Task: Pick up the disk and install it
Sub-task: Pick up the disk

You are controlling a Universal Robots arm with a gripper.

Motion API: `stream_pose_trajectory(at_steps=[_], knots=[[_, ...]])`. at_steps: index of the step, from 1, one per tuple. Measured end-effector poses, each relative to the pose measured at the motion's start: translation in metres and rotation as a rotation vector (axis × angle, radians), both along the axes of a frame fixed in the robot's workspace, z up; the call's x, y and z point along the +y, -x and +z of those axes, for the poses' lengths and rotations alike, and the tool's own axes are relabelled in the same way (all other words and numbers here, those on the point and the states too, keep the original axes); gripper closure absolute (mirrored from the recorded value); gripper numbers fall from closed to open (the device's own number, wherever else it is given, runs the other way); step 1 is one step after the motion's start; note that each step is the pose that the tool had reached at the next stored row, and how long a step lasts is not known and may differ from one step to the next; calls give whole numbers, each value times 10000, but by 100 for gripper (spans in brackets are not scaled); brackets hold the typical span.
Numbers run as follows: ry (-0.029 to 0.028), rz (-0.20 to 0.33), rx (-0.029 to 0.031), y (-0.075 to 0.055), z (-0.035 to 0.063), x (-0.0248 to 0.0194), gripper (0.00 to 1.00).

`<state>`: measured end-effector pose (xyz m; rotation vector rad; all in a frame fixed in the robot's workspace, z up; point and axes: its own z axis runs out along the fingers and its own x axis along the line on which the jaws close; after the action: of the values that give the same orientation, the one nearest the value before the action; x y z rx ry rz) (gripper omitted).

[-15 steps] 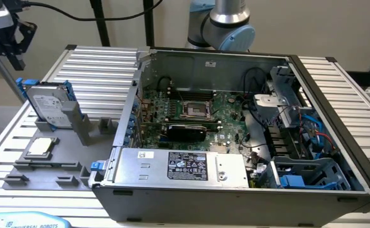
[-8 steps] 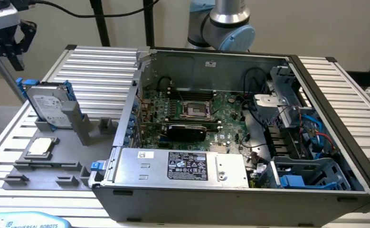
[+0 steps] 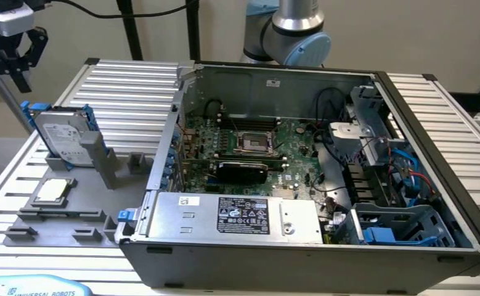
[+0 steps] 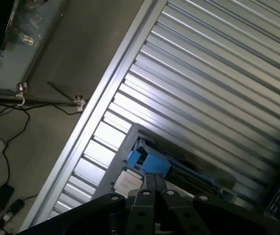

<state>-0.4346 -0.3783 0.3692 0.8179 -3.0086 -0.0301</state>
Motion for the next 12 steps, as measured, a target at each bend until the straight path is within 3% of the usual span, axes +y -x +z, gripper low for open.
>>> stream_pose_trajectory(at_steps=[12], knots=[[0, 2180, -1, 0, -13, 0, 89]])
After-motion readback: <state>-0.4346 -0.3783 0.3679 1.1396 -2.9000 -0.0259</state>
